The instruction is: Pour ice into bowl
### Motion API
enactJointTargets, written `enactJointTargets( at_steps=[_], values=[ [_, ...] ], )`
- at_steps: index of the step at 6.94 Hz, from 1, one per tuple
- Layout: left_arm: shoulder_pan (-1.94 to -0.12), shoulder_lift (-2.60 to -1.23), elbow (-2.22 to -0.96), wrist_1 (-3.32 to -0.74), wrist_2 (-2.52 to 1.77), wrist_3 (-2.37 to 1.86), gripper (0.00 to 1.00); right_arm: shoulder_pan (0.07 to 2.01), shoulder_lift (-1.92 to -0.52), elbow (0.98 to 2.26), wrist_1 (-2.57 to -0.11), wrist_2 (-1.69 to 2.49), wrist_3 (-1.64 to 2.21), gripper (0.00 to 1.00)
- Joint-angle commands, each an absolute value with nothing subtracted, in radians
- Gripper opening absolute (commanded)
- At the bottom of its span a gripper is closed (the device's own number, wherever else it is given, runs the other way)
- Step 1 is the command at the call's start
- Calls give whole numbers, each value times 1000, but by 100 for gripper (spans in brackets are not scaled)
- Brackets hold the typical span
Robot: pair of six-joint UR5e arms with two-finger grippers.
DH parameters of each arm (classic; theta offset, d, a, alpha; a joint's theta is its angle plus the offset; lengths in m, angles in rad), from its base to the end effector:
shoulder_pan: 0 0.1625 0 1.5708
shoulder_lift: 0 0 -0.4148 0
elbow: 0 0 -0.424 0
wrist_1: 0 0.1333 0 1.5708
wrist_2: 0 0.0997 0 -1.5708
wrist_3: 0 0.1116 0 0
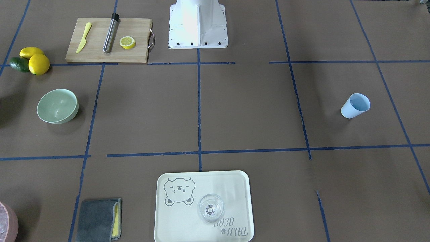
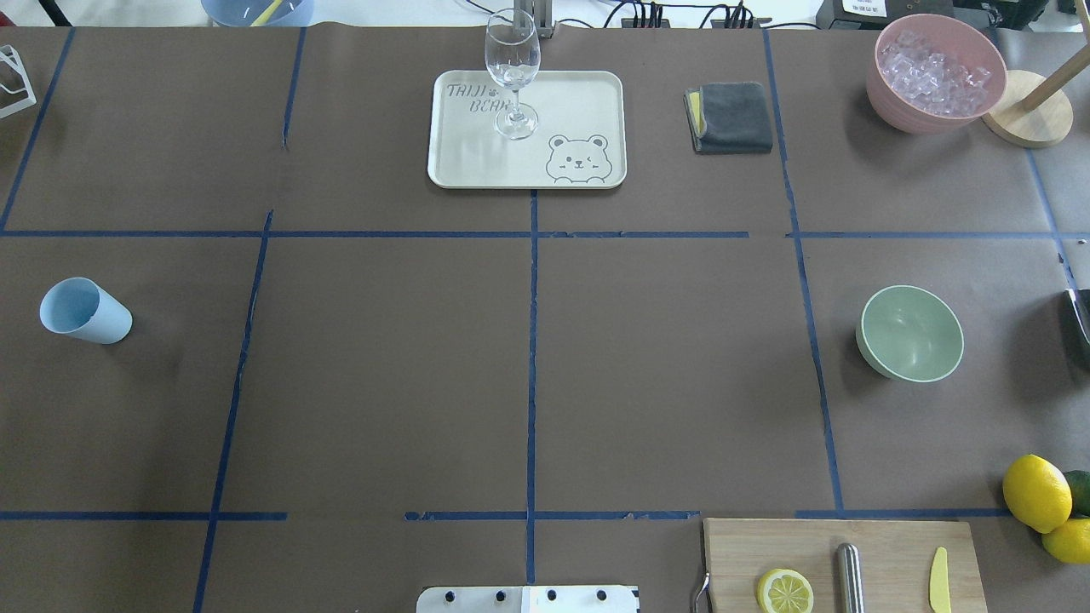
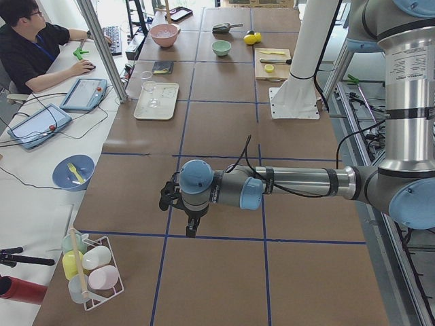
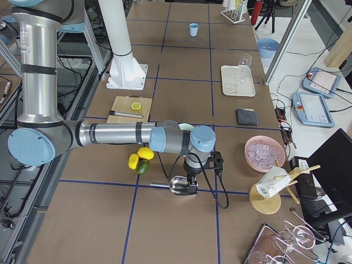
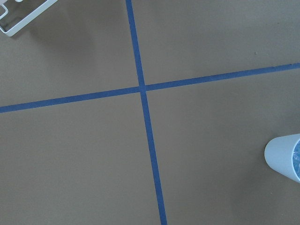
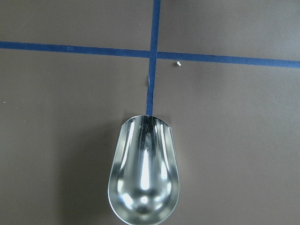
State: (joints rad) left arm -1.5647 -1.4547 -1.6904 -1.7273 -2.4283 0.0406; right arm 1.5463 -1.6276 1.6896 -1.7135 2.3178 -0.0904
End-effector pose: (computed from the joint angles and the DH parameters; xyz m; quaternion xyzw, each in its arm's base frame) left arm -0.0459 -0.4863 0.6292 0.0798 0.4131 0.0544 0.9056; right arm 0.0454 -0.4937 0.6400 -0.0255 -0.3656 -0.0387 0.9296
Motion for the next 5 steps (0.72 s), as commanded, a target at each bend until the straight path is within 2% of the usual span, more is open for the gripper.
enactJointTargets(
  at_steps=[1, 5],
  values=[
    [-1565, -1457, -1690, -1729, -2428, 41, 100, 1546, -1626, 1690, -1713, 2318, -91, 100],
    [-1565, -1456, -1692, -1729, -2428, 41, 100, 1545, -1623, 1713, -1633, 2322, -87, 100]
  ],
)
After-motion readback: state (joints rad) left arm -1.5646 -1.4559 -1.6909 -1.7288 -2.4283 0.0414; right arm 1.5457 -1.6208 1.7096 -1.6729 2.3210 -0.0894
